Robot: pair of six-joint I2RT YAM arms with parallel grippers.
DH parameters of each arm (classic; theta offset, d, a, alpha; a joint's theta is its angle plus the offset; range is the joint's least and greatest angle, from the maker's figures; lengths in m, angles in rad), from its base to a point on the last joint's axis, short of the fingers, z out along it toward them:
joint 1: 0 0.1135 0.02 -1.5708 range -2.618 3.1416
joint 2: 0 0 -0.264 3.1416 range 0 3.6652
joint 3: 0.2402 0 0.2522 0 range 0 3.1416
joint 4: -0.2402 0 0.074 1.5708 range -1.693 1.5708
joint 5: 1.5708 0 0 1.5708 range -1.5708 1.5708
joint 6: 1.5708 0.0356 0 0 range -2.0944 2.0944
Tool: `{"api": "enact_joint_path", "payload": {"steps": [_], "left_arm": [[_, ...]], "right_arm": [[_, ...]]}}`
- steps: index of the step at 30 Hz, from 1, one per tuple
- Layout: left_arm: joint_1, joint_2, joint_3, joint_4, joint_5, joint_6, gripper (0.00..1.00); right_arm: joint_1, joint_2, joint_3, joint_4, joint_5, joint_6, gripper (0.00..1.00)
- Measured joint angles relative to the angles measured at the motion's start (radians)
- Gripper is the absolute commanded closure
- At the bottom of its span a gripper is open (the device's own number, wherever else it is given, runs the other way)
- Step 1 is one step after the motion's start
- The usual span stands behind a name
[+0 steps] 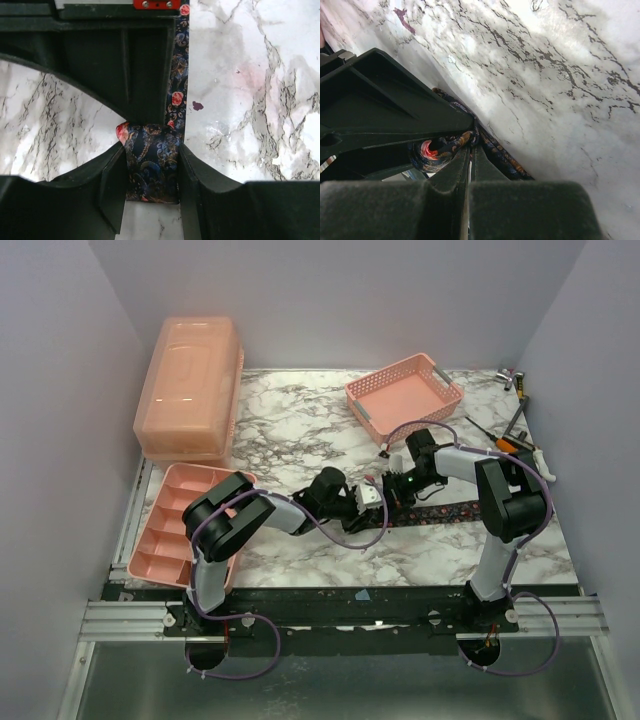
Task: Roll the ties
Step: Roll the tie at the center of the board.
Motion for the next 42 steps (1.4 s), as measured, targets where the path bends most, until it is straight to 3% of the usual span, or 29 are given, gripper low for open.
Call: {"api": "enact_joint_path", "payload": {"steps": [5, 11, 17, 29, 32, 38, 42], "left_arm": [[0.004, 0.005, -0.005, 0.019, -0.006, 0.0, 0.61], [0.003, 0.005, 0.002, 0.011, -0.016, 0.011, 0.73], [-0.001, 0.0, 0.02, -0.032, -0.049, 0.061, 0.79], [-0.012, -0.011, 0.071, -0.146, -0.122, 0.125, 0.79], [-0.014, -0.012, 0.071, -0.15, -0.126, 0.132, 0.79], [-0.016, -0.013, 0.073, -0.154, -0.128, 0.139, 0.77], [-0.016, -0.013, 0.078, -0.164, -0.128, 0.14, 0.76]], "right_arm": [[0.0, 0.0, 0.0, 0.0, 0.0, 0.0, 0.99], [0.0, 0.0, 0.0, -0.001, -0.001, -0.002, 0.98], [0.001, -0.001, 0.027, -0.038, 0.008, -0.024, 0.81], [-0.072, -0.02, 0.144, -0.266, 0.007, -0.106, 0.51], [-0.073, -0.021, 0.161, -0.287, -0.044, -0.089, 0.37], [-0.061, -0.01, 0.166, -0.27, -0.121, -0.025, 0.41], [-0.048, 0.034, 0.174, -0.254, -0.125, -0.005, 0.63]]}}
